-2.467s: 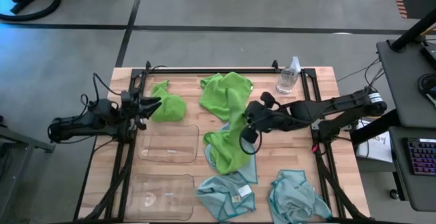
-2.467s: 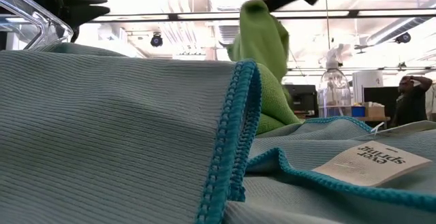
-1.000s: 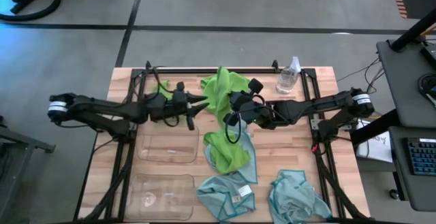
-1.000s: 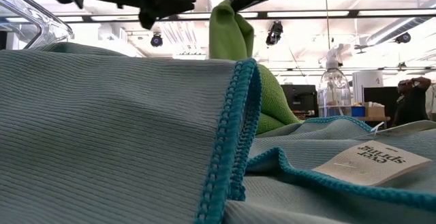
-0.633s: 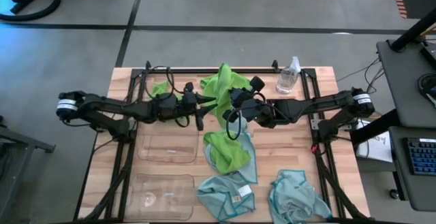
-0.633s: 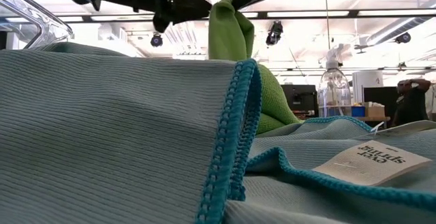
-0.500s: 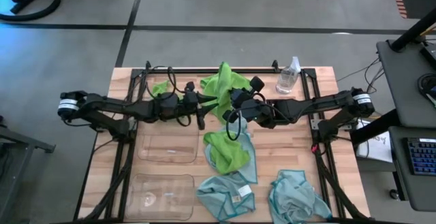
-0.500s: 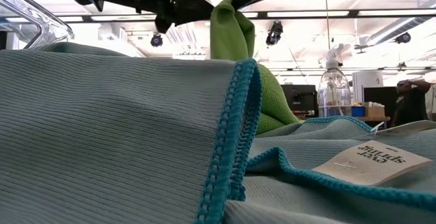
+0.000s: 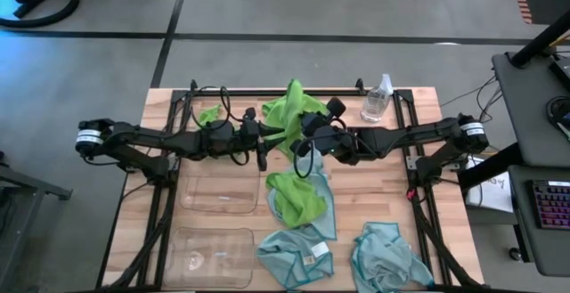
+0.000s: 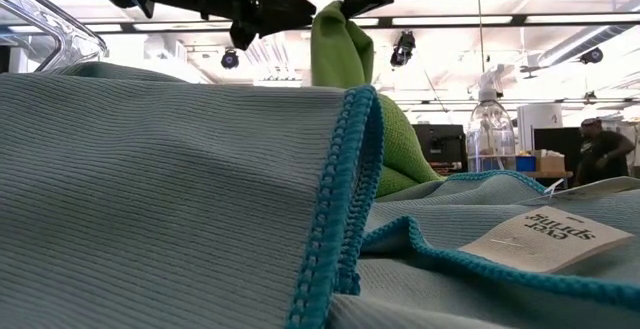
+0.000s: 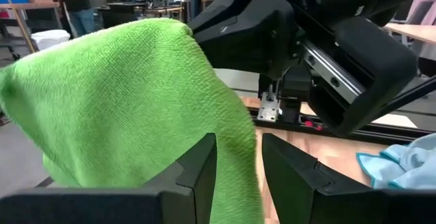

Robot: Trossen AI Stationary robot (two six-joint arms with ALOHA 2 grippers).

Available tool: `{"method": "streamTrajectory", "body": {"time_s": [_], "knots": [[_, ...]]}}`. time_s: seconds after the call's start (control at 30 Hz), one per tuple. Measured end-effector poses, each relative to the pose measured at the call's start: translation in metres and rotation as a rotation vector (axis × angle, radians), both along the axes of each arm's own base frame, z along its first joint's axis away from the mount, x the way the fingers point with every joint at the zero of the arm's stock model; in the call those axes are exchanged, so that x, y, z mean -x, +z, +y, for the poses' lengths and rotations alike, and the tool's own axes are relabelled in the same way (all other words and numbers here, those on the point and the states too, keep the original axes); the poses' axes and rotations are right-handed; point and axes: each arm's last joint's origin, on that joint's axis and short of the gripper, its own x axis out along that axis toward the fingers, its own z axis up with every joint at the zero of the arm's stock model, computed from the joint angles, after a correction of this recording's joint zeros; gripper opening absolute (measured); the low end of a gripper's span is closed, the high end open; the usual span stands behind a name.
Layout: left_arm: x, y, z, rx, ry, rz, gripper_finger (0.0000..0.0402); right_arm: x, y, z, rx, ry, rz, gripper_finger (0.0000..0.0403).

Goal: Sort microfiber towel by color & place in baskets
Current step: Put the bottom right green microfiber cloth into the top transparent bin

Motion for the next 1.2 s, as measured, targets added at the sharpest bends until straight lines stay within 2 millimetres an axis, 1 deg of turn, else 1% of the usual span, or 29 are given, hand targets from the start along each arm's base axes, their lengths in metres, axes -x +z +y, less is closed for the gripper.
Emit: {"method": "streamTrajectory", "body": {"time_s": [0.3,0.47,0.63,0.97,1.03,1.1,1.2], "knots": [[0.0,0.0,0.001,0.0,0.006,0.002,0.0103,-0.002,0.003,-0.002,-0.004,-0.003,-0.043,0.0009],[0.0,0.0,0.004,0.0,0.022,0.002,0.0103,-0.003,0.004,-0.001,-0.041,0.048,-0.069,0.0009],[0.001,0.0,0.008,-0.003,0.039,0.003,0.0103,-0.006,0.003,0.002,-0.108,0.166,-0.084,0.0009],[0.001,-0.001,0.012,-0.003,0.054,0.004,0.0102,-0.006,0.004,0.003,-0.111,0.174,-0.091,0.0009],[0.001,-0.001,0.012,-0.003,0.054,0.004,0.0096,-0.006,0.003,0.003,-0.11,0.174,-0.09,0.0009],[0.001,-0.001,0.012,-0.003,0.054,0.004,0.0082,-0.006,0.003,0.003,-0.11,0.174,-0.09,0.0009],[0.001,-0.001,0.012,-0.01,0.053,0.007,0.0043,-0.006,0.003,0.003,-0.11,0.174,-0.089,0.0009]]}}
